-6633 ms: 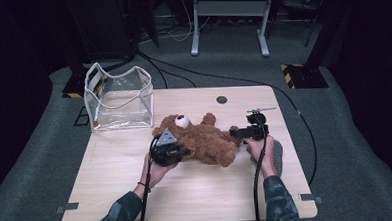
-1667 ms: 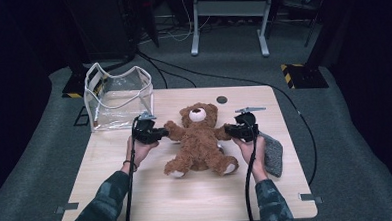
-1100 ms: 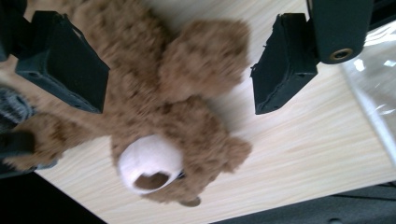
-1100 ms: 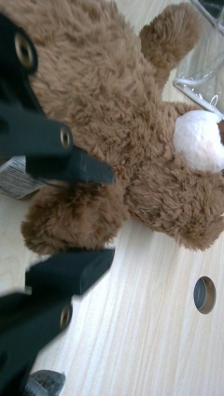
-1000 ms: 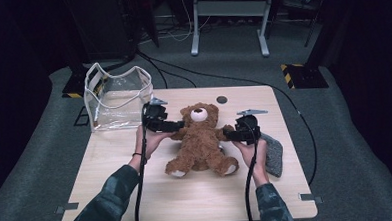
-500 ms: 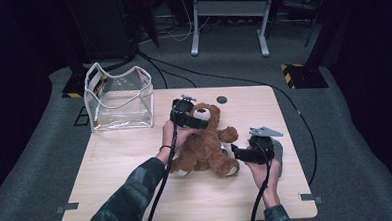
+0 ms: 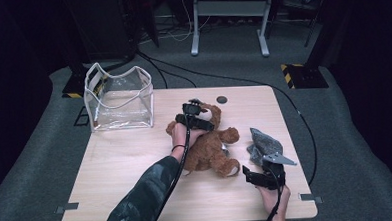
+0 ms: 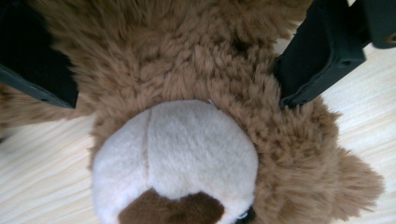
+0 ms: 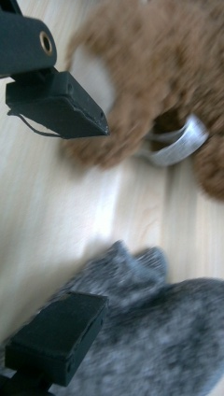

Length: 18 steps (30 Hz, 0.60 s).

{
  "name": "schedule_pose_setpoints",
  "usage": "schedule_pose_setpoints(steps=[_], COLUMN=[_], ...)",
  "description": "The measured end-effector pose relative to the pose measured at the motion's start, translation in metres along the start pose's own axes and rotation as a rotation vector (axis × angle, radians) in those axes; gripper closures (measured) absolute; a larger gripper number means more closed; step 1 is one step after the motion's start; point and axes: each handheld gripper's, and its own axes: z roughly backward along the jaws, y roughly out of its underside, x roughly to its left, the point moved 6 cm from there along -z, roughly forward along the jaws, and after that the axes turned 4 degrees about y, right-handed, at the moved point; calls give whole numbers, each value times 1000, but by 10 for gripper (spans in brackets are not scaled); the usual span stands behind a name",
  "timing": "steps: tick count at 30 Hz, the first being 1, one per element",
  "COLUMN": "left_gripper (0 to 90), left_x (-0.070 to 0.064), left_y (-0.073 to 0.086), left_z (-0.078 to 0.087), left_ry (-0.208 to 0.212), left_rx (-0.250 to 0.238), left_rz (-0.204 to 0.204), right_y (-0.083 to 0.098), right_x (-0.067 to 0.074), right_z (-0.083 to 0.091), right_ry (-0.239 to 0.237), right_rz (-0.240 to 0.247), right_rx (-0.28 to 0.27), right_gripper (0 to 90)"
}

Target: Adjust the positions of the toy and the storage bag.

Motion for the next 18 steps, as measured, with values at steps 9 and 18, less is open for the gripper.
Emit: schedule_pose_setpoints(steps=[9,18], left_gripper=[0,0], left_x=[0,0], left_y=[4,9], left_z=[-10,-20], left_ry=[-40,-56], left_rx=[23,29], left_rz=[-36,-31], right_y=[33,44], right_x=[-6,-3], right_z=[-9,-15], right_ry=[35,94], right_rz=[3,109], right_rx=[32,127], right_gripper=[115,0])
